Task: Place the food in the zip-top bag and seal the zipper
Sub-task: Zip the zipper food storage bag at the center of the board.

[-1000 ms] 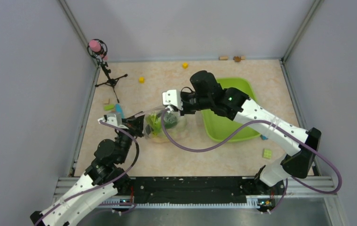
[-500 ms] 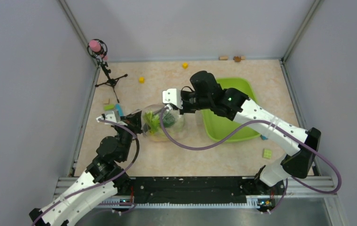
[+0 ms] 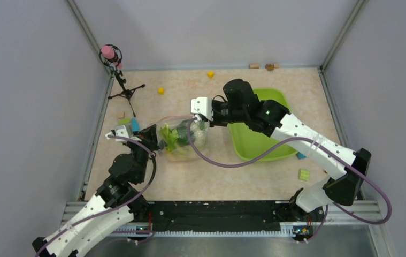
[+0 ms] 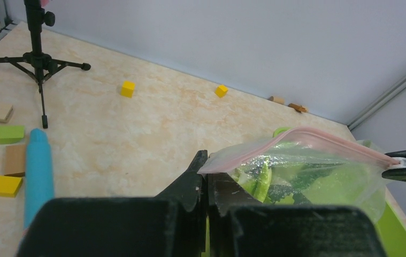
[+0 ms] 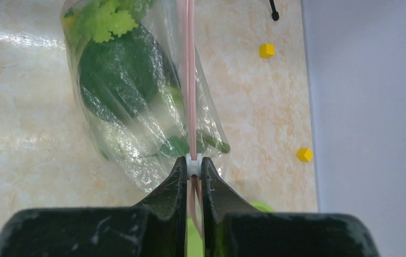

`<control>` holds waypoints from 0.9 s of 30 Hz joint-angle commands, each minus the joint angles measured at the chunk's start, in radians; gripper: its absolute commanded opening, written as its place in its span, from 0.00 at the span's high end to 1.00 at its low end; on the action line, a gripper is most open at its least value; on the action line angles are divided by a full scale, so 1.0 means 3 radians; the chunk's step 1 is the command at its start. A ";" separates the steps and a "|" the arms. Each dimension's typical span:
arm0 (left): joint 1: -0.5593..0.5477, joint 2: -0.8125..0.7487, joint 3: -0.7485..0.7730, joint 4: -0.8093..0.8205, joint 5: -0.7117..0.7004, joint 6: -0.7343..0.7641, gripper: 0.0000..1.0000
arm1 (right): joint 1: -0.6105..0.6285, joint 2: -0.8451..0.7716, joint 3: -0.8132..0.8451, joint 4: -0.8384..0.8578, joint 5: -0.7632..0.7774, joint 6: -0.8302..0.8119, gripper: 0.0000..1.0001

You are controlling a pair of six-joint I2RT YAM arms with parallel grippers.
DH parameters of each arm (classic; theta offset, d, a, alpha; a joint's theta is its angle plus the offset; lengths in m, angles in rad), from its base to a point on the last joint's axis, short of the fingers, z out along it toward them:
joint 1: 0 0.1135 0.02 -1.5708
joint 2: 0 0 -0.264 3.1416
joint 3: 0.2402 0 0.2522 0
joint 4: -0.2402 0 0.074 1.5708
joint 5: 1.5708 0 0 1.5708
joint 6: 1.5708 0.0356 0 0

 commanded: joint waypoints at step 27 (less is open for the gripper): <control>0.0074 0.0176 0.1137 -0.1204 0.0618 -0.0394 1.00 | -0.0440 -0.0931 0.0005 0.0187 0.0003 0.2045 1.00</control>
